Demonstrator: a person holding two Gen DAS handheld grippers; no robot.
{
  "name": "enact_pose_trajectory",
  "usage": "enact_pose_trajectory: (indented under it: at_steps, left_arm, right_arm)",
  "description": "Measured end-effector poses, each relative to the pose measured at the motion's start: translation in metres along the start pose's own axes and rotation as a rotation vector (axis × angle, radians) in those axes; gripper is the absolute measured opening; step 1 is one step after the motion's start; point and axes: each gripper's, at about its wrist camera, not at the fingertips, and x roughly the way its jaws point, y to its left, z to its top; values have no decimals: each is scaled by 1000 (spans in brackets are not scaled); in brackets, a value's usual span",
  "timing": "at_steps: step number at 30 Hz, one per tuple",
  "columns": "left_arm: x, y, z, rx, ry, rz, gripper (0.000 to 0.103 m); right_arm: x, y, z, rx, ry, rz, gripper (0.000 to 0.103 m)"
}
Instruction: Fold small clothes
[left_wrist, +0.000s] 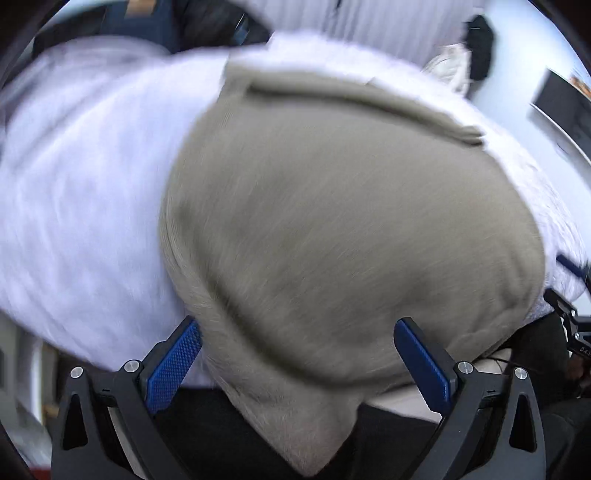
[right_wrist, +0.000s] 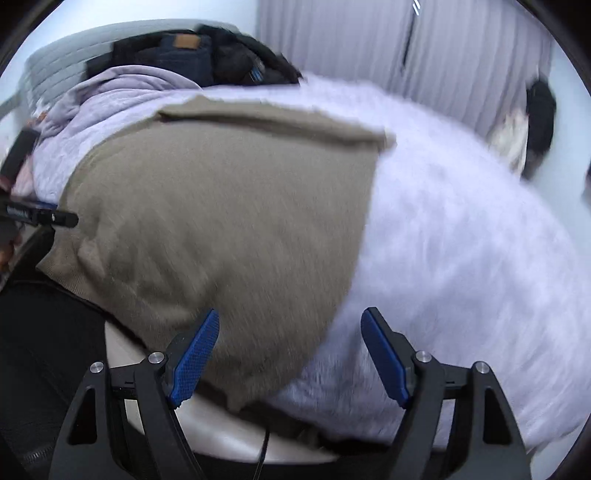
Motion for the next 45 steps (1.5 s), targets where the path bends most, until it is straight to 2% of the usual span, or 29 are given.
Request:
enact_pose_trajectory:
  at_steps: [2, 3, 4, 6, 8, 11, 13, 15, 16, 17, 19, 25, 36, 42, 44, 45]
  left_arm:
    - [-9, -31, 12, 119, -61, -13, 103]
    - [-7, -44, 22, 184, -80, -11, 103]
    - [-5, -60, 29, 247, -103, 16, 103]
    - [6, -81, 48, 307, -129, 78, 103]
    - [19, -86, 68, 293, -114, 100, 103]
    - [44, -83, 90, 227, -68, 135, 103]
    - [64, -84, 91, 200, -10, 135, 103]
    - [66, -77, 87, 161, -20, 118, 103]
    - [64, -76, 83, 149, -29, 113, 103]
    - [63, -77, 79, 144, -30, 111, 103]
    - [61, -78, 70, 141, -36, 113, 103]
    - [56, -77, 49, 132, -52, 115, 103]
    - [53, -74, 30, 146, -53, 128, 103]
    - [41, -69, 9, 228, 60, 129, 103]
    - [28, -61, 12, 217, 22, 128, 103]
    - [22, -56, 17, 204, -13, 140, 103]
  right_arm:
    - [-8, 23, 17, -117, -77, -22, 81]
    - [-6, 35, 27, -169, -93, -6, 81]
    - [-1, 44, 39, -209, -100, 5, 81]
    - [10, 57, 60, -251, -108, -7, 81]
    - [27, 56, 85, -227, -86, -11, 81]
    - [55, 36, 115, -80, -15, 45, 81]
    - [78, 25, 122, 25, 53, 76, 82]
    - [97, 18, 111, 94, 141, 106, 82]
    - [100, 15, 102, 118, 139, 118, 82]
    - [95, 16, 96, 118, 101, 111, 82]
    - [86, 25, 84, 53, 68, 66, 82]
    - [70, 29, 64, 55, 66, 51, 82]
    - [57, 36, 36, -103, 60, 5, 82]
    - [51, 53, 16, -268, 92, -68, 82]
    - [43, 58, 16, -328, 129, -88, 82]
    - [37, 59, 19, -330, 123, -67, 82]
